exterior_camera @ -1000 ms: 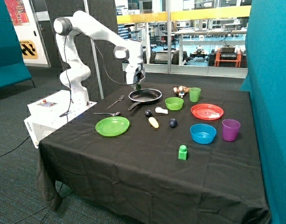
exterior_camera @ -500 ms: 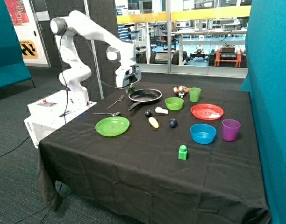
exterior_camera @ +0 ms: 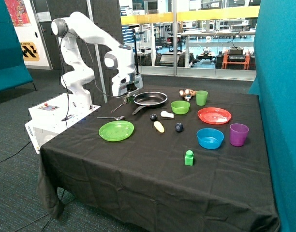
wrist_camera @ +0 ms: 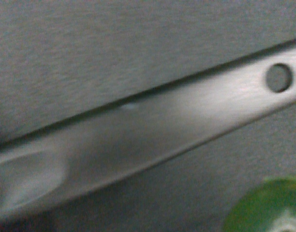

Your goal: Cook the capsicum and place it on a plate

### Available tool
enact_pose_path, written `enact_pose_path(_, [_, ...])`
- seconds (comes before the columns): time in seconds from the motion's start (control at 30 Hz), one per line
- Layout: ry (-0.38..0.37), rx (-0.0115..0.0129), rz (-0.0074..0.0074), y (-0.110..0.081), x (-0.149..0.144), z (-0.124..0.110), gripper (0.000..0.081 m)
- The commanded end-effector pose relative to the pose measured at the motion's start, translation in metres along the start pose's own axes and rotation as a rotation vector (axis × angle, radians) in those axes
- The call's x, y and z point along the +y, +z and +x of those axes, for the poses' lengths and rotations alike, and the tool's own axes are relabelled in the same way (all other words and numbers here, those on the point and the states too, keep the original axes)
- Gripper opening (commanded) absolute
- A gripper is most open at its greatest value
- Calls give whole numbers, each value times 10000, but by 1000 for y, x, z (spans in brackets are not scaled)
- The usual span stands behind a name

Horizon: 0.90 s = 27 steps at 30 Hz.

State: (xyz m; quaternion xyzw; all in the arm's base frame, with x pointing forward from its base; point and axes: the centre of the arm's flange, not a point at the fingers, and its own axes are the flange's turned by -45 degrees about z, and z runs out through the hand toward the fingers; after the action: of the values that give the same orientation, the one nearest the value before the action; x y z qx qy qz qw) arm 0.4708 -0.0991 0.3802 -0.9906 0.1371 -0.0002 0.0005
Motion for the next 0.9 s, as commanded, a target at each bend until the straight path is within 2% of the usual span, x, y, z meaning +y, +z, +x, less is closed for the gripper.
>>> enact_pose_path(0.0, [843, -1, -11, 16, 39, 6, 0])
enact_pose_path(0.4, [1413, -1, -11, 31, 74, 14, 0])
enact_pose_path(0.87, [1447, -1, -11, 40, 94, 25, 0])
